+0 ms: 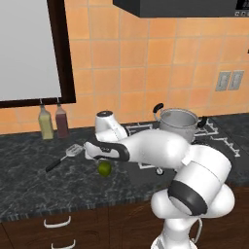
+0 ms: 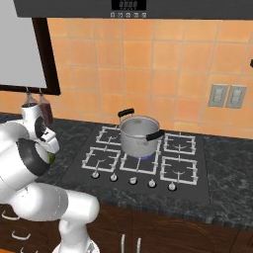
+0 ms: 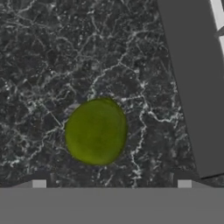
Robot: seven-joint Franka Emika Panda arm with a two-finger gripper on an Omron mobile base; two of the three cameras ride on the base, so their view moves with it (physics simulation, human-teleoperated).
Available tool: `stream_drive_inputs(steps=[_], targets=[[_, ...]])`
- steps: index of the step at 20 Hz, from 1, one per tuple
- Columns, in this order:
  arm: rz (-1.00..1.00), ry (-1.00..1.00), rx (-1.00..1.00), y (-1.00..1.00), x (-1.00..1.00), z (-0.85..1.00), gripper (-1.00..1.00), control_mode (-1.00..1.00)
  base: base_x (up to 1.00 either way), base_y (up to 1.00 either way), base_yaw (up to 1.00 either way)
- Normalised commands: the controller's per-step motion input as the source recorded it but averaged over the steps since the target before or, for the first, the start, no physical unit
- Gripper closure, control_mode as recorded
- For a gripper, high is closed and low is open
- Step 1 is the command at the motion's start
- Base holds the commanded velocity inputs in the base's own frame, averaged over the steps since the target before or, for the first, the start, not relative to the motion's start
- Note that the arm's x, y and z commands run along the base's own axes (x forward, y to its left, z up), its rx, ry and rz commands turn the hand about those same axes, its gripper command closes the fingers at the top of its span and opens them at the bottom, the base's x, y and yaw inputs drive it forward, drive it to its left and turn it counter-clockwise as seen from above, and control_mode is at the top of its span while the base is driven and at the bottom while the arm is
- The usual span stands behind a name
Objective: Put the lime and broccoli in the pot. Retrieve the spatula and lightly stir the vegetables in the pot.
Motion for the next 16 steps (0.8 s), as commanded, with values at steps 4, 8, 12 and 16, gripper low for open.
stream_drive_inputs(steps=[4,8,12,16], targets=[[0.0,-0.01,-0.02,0.18,0.23,-0.27,-1.0,-1.0,0.0,0.0,0.0],[-0.01,-0.01,0.0,0.18,0.05,-0.17,-1.0,-1.0,0.0,0.0,0.0],[-0.02,-0.06,0.0,0.0,0.0,-0.11,-1.0,-1.0,0.0,0.0,0.0],[0.0,-0.02,0.0,0.0,0.0,-0.17,-1.0,-1.0,0.0,0.0,0.0]])
